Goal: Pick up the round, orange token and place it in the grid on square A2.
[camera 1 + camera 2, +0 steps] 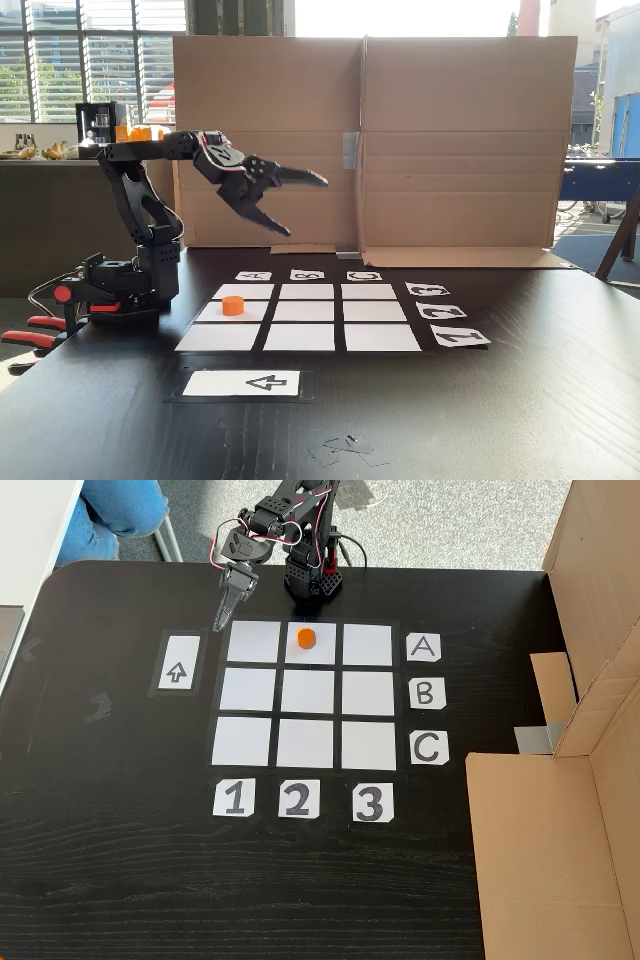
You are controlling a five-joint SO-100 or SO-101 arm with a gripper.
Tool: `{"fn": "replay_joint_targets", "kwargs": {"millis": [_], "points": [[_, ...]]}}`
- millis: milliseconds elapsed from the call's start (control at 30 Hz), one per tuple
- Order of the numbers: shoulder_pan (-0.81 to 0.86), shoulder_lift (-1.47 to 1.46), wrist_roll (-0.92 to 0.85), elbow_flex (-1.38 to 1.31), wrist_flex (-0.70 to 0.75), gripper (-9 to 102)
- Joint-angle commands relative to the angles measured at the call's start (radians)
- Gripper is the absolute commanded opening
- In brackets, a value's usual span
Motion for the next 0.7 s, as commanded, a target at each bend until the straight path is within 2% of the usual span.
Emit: {"fn": "replay_joint_targets", "kwargs": {"millis": [0,300,367,667], "points": [[0.107,0.057,0.069,-0.106,-0.08,41],[0.488,0.196,0.196,-0.133,-0.147,41],[0.584,0.227,0.229,-0.112,-0.172,38],[0.922,0.307,0.393,-0.02,-0.212,0]]}}
